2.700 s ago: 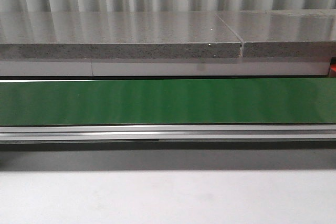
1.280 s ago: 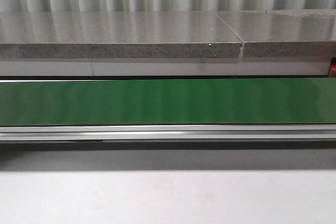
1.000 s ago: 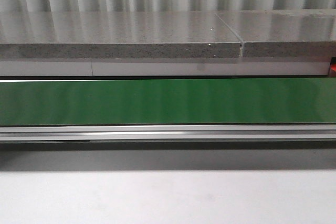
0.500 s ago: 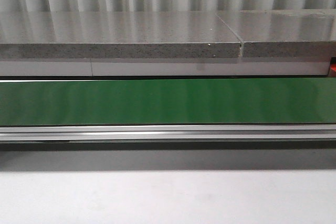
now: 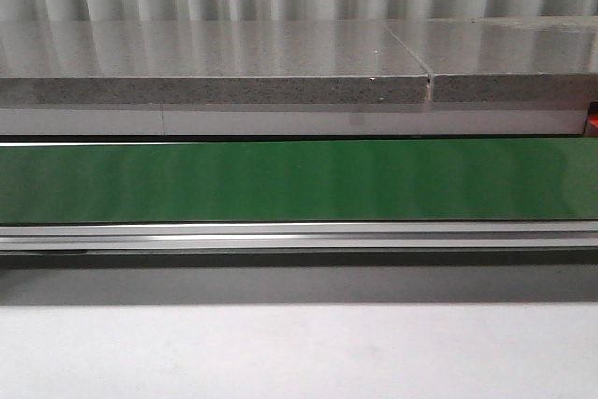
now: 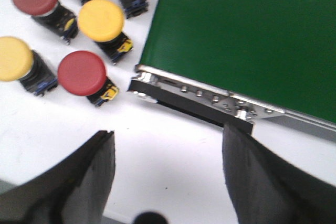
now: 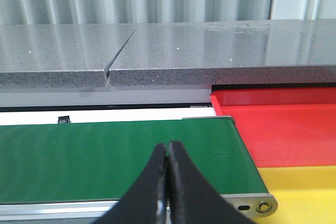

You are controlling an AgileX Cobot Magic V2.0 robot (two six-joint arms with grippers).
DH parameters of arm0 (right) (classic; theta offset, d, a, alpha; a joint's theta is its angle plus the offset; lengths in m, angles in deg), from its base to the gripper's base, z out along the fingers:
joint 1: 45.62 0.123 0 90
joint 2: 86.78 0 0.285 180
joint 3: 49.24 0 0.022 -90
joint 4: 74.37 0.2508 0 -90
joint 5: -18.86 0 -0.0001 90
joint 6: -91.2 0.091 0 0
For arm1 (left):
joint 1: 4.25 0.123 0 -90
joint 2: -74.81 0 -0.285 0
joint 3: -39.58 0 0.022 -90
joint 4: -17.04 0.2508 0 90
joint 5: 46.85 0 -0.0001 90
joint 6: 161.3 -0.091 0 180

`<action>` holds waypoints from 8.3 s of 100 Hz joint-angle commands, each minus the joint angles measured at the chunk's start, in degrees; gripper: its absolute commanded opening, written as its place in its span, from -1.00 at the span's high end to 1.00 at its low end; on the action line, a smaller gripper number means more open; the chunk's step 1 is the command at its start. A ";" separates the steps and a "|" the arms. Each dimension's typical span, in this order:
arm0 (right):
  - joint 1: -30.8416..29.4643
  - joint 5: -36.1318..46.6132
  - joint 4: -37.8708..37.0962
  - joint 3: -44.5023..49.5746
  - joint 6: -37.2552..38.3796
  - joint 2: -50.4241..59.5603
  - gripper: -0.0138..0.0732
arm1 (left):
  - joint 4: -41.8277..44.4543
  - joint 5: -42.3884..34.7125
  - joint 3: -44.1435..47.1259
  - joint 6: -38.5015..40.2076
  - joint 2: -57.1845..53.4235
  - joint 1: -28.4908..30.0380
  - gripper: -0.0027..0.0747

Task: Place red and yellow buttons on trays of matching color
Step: 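Move the left gripper over the pile of red and yellow buttons, then lower the left gripper and grasp a red push button, then carry the red button onto the green belt and open the left gripper, then lower the left gripper onto a yellow push button and grasp it, then set the yellow button on the green belt and release it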

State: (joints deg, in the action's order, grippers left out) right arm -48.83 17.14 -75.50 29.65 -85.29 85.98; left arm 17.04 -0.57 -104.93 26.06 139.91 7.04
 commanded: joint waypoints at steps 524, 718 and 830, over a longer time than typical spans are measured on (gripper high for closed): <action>-0.18 4.43 -0.27 -1.11 -0.16 1.12 0.85 | -5.72 21.79 -45.91 -4.02 38.61 2.83 -0.40; -0.18 4.43 -0.27 -1.11 -0.16 1.12 0.85 | -5.01 15.78 -37.51 -3.69 48.21 10.69 -0.38; -0.18 4.43 -0.27 -1.11 -0.16 1.12 0.85 | -3.78 20.30 -37.61 -5.65 33.11 9.12 0.32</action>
State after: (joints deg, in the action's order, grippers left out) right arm -48.83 17.14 -75.50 29.65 -85.29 85.98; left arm 13.61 19.99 -141.02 20.51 177.12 17.31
